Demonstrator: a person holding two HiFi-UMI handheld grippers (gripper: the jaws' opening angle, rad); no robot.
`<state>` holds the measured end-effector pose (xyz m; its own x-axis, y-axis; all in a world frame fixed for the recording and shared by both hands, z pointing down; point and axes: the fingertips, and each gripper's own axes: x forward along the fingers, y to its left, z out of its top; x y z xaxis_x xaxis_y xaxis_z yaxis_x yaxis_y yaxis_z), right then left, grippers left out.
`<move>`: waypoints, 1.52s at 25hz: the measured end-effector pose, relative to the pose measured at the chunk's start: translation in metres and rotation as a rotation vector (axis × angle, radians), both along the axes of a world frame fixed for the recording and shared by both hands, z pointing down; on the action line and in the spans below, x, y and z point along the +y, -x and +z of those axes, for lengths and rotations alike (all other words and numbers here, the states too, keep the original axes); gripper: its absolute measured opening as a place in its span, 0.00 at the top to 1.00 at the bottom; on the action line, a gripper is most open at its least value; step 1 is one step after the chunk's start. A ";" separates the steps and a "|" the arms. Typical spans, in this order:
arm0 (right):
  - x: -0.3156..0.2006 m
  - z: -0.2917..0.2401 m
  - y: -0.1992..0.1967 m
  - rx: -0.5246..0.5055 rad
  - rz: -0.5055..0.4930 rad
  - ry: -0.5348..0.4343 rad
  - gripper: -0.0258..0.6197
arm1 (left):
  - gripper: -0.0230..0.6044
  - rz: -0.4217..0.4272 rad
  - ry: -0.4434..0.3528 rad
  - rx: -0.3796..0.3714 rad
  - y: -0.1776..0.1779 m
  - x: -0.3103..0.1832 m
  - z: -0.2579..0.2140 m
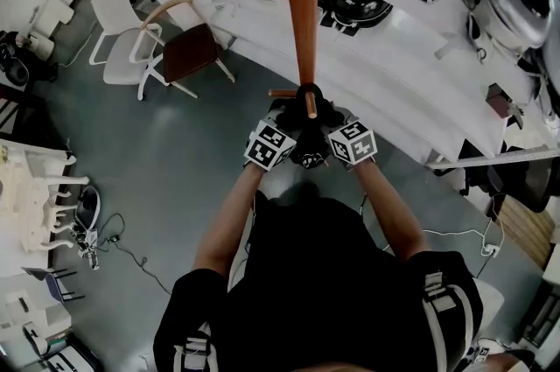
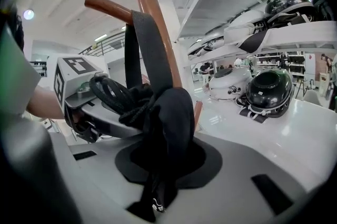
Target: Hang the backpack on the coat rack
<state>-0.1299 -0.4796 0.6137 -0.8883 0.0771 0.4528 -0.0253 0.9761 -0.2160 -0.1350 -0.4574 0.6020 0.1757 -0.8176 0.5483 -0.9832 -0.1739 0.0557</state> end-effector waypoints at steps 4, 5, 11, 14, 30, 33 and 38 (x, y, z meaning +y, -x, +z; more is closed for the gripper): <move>-0.001 0.004 0.003 -0.002 0.005 0.002 0.83 | 0.80 -0.012 -0.012 0.017 0.004 -0.001 0.003; -0.002 0.005 0.004 -0.005 0.007 0.004 0.82 | 0.80 -0.016 -0.016 0.023 0.005 -0.001 0.004; -0.005 0.010 0.005 -0.022 -0.002 0.004 0.73 | 0.73 -0.062 -0.063 0.041 0.013 0.002 0.006; -0.004 0.011 0.001 -0.021 -0.008 -0.007 0.66 | 0.68 -0.080 -0.075 0.049 0.015 0.006 0.006; 0.004 -0.012 -0.065 -0.106 -0.006 -0.081 0.78 | 0.65 -0.072 -0.115 0.066 0.014 0.062 -0.008; 0.008 -0.012 -0.080 -0.107 0.014 -0.069 0.89 | 0.74 -0.049 -0.137 0.106 0.007 0.070 -0.011; 0.012 -0.019 -0.092 -0.146 0.072 -0.083 0.94 | 0.86 -0.065 -0.177 0.125 -0.002 0.078 -0.020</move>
